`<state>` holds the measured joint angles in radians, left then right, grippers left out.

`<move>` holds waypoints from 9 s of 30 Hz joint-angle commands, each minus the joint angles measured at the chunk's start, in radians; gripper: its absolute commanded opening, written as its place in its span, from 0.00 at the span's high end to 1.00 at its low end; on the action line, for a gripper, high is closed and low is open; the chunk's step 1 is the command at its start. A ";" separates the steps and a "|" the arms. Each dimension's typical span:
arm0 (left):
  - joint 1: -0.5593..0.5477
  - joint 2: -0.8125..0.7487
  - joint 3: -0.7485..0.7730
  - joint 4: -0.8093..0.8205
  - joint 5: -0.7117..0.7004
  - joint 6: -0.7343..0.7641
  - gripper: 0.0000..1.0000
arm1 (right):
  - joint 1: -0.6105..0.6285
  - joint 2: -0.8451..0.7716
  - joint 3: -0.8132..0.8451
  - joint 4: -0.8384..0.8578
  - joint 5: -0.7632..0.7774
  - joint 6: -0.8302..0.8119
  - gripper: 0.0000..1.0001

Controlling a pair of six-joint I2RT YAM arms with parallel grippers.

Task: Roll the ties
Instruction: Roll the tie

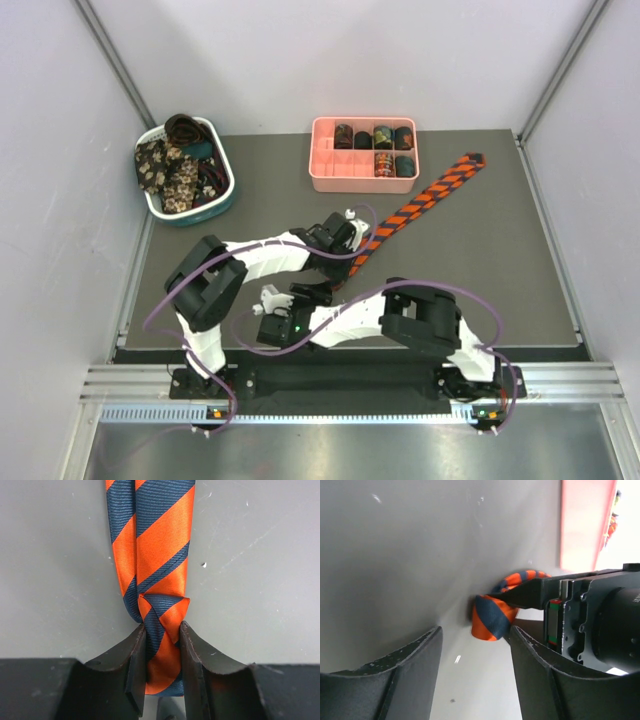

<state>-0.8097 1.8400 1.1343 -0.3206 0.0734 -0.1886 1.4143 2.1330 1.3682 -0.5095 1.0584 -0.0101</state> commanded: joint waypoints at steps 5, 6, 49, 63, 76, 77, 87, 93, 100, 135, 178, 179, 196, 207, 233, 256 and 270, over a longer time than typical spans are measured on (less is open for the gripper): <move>0.014 0.074 0.013 -0.173 0.054 -0.011 0.65 | -0.034 0.071 0.069 -0.072 0.055 -0.019 0.43; 0.014 0.077 0.022 -0.179 0.057 -0.011 0.65 | -0.035 0.076 0.072 -0.075 0.052 -0.018 0.43; 0.148 -0.123 0.121 -0.057 0.065 -0.057 0.29 | -0.110 -0.036 -0.017 0.066 -0.136 -0.053 1.00; 0.435 -0.476 -0.283 0.189 0.066 -0.225 0.18 | -0.204 -0.310 -0.236 0.348 -0.483 -0.077 1.00; 0.495 -0.552 -0.475 0.302 0.065 -0.284 0.16 | -0.402 -0.469 -0.372 0.477 -0.987 0.042 1.00; 0.495 -0.552 -0.481 0.308 0.068 -0.287 0.16 | -0.428 -0.472 -0.379 0.483 -1.018 0.050 1.00; 0.472 -0.495 -0.481 0.368 0.192 -0.204 0.19 | -0.624 -0.443 -0.396 0.543 -1.432 0.156 1.00; 0.393 -0.501 -0.492 0.435 0.207 -0.134 0.22 | -0.710 -0.384 -0.388 0.577 -1.635 0.212 1.00; 0.331 -0.524 -0.548 0.567 0.253 -0.048 0.24 | -0.776 -0.300 -0.356 0.592 -1.773 0.240 1.00; 0.075 -0.209 -0.347 0.537 0.056 0.367 0.40 | -0.850 -0.183 -0.253 0.583 -1.914 0.311 0.98; 0.064 -0.148 -0.245 0.325 0.040 0.345 0.73 | -0.902 -0.205 -0.282 0.580 -1.833 0.308 0.45; 0.066 -0.148 -0.246 0.325 0.042 0.347 0.73 | -0.902 -0.209 -0.284 0.583 -1.833 0.311 0.43; 0.066 -0.143 -0.238 0.296 0.042 0.353 0.73 | -0.933 -0.219 -0.323 0.644 -1.890 0.357 0.60; 0.066 -0.171 -0.251 0.313 0.066 0.334 0.55 | -0.931 -0.193 -0.327 0.670 -1.913 0.378 0.88; 0.093 -0.202 -0.304 0.433 0.048 0.302 0.35 | -0.859 -0.113 -0.287 0.721 -2.000 0.386 0.91; 0.092 -0.165 -0.266 0.357 0.040 0.328 0.65 | -0.914 -0.099 -0.274 0.735 -2.023 0.423 0.56; 0.093 -0.136 -0.243 0.327 0.046 0.316 0.66 | -0.939 -0.127 -0.311 0.773 -2.029 0.458 0.52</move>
<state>-0.7223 1.6814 0.8745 0.0334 0.1448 0.1471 0.4816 2.0464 1.0714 0.2226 -0.9642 0.4431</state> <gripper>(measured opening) 0.379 0.463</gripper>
